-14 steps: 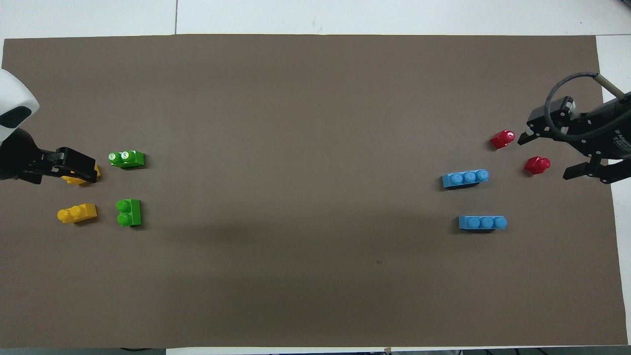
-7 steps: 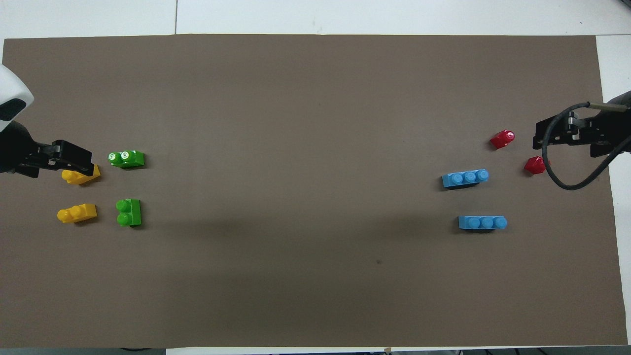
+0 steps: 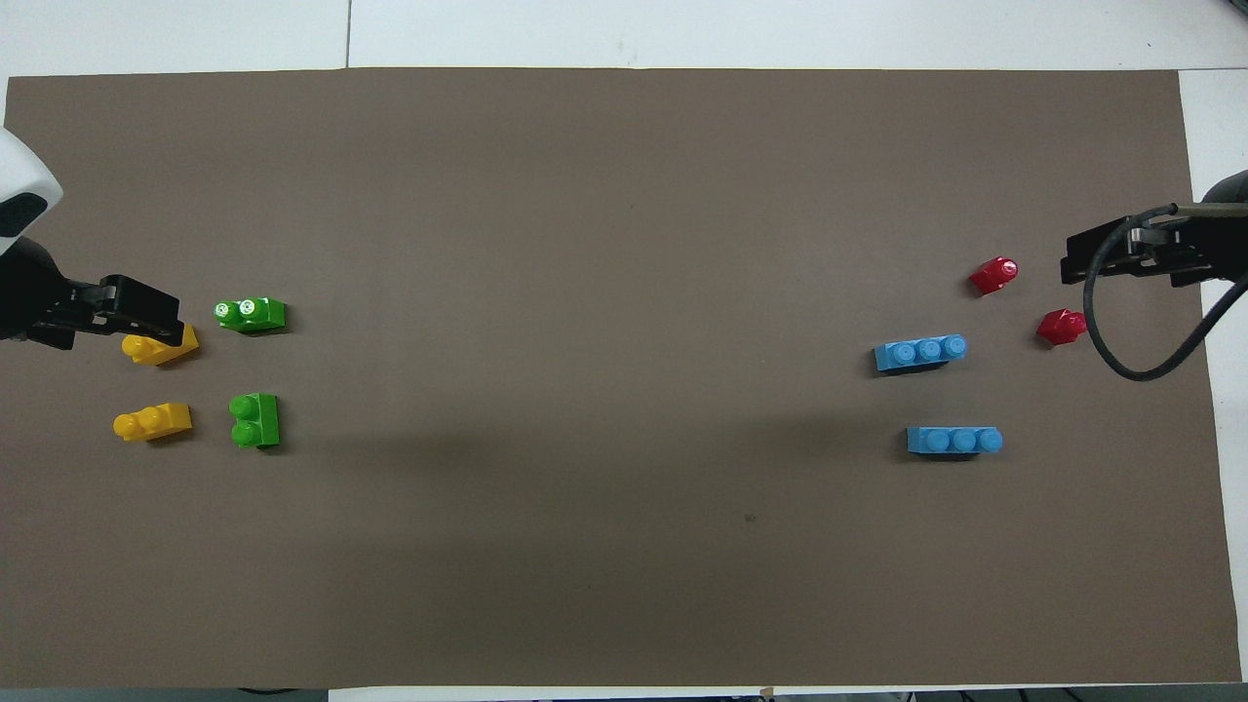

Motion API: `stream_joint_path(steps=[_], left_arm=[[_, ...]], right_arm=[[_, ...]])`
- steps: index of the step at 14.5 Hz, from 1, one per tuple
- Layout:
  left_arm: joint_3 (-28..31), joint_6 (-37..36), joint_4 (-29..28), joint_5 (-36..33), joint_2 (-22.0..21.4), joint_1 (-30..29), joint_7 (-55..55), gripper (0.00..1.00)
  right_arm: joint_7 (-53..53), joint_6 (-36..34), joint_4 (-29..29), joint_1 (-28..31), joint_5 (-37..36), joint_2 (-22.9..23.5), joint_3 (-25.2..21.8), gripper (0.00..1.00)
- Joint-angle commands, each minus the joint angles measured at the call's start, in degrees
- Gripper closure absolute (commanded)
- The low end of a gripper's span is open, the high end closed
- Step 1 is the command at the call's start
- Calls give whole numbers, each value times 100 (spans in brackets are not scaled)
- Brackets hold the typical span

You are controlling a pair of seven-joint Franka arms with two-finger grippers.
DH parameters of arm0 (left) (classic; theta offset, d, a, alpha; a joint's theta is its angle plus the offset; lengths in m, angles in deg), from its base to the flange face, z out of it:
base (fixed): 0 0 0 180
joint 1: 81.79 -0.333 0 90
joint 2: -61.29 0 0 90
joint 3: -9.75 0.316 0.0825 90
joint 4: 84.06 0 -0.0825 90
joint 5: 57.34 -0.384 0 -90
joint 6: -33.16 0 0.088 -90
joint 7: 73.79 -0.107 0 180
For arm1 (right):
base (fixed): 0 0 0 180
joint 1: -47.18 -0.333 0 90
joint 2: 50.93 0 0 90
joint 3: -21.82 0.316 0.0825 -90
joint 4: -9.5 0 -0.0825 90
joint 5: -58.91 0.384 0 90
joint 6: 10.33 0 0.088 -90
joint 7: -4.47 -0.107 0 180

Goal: Remove green block with left arm and hold with right

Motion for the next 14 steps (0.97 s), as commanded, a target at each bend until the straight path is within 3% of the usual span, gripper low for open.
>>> stream_joint_path(steps=[1,14], left_arm=[[60,46,-8,-73,-4,128,34,0],[-204,72,27,-91,40,171,43,0]], right_arm=[[126,90,162,70,-129,-102,34,5],[91,19,162,70,-138,-110,8,0]])
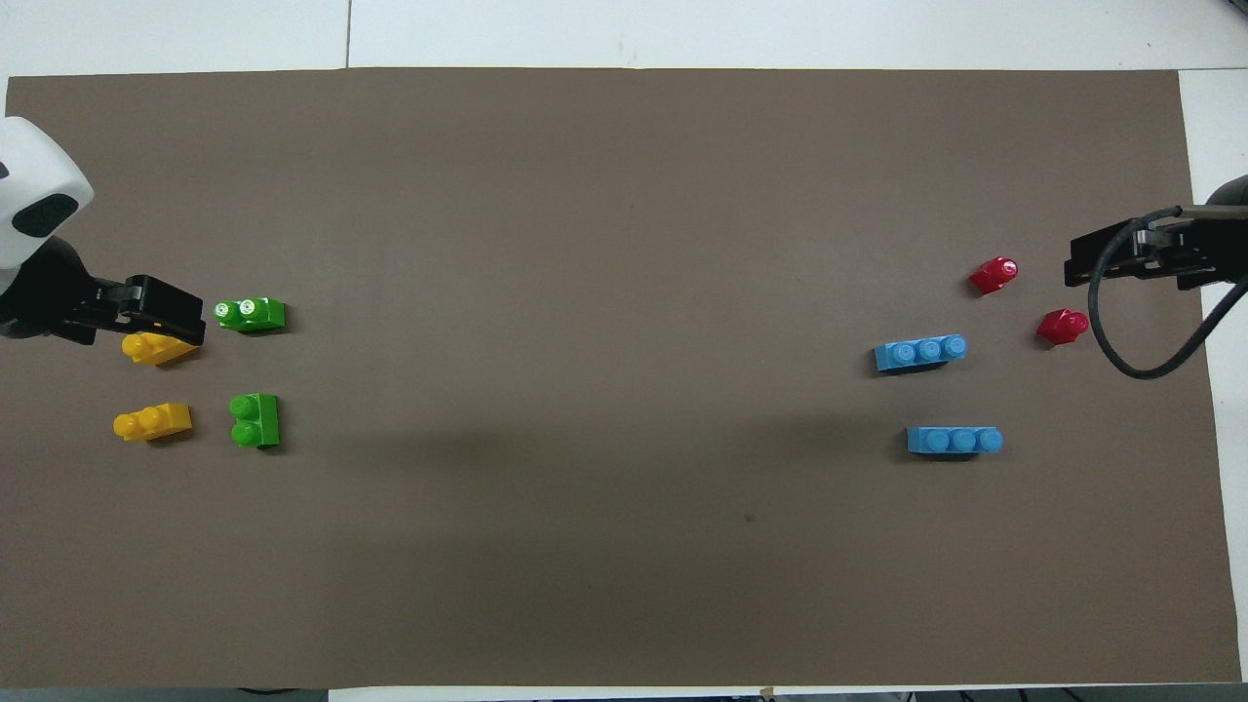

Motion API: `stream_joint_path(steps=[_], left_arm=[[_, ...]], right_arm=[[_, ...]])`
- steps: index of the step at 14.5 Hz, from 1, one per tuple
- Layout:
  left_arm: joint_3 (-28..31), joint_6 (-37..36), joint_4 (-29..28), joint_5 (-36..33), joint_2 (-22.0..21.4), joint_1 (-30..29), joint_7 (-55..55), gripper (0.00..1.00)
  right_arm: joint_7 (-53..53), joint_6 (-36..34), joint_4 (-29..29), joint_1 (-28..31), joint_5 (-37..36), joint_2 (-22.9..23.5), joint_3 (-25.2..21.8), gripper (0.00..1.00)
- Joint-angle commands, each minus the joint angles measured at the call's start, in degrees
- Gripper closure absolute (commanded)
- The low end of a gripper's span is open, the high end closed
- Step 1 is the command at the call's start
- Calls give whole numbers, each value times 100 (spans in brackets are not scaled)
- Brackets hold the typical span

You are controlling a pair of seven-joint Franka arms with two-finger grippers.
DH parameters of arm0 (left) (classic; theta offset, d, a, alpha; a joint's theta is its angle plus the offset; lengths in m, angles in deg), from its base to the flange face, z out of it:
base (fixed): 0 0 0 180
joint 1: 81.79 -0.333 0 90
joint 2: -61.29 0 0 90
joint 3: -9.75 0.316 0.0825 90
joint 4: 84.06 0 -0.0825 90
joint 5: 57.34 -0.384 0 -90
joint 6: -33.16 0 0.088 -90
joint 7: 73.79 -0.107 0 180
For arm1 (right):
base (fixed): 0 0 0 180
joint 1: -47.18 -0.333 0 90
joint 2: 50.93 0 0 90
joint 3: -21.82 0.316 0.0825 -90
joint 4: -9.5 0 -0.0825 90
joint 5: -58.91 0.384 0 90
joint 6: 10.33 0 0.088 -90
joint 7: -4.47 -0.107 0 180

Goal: Remove green block with left arm and hold with right

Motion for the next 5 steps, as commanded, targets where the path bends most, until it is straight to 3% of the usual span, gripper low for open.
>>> stream_joint_path(steps=[1,5], left_arm=[[-12,60,46,-82,33,89,43,0],[-12,68,46,-73,33,88,43,0]], right_arm=[[90,3,137,38,-138,-110,14,0],[108,3,137,38,-243,-110,23,0]])
